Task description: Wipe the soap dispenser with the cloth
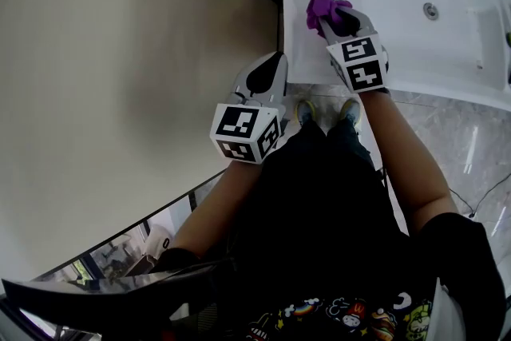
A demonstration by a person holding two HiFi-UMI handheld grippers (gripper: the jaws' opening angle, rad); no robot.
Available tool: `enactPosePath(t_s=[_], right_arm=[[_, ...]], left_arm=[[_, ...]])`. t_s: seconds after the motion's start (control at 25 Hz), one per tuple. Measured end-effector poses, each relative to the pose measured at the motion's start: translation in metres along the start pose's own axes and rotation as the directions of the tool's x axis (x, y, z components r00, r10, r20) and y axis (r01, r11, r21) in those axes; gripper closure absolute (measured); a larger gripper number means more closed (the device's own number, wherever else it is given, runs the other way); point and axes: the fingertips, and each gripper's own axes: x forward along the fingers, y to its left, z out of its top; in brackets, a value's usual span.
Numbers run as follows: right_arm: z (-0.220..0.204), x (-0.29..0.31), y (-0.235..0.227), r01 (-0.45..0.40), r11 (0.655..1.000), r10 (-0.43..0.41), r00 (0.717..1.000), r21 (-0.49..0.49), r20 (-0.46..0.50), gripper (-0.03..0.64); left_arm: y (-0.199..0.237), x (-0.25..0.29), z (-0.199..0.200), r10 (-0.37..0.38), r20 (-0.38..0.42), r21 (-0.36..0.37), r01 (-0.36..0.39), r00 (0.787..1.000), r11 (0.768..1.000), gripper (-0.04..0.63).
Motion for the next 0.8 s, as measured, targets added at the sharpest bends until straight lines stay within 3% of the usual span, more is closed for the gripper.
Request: enactPosePath(t_s=[0.52,0.8], right_arm=[[-0.061,0.035,0.002,0.025,0.998,-0.017,0.990,0.052,-0.143,0.486],[-0.036,0.027,0.010,0.048,0.997,-0.043,0.995,0.061,-0.089,0.486]], left_arm=[[0.028,-0.005,-0.009,-0.038,-0.032,0.012,0.038,0.999,0.999,0.595],[0.040,-0.003,-0.008,-0.064,-0.034,0.011,0.064,0.997,0.998,0.595]])
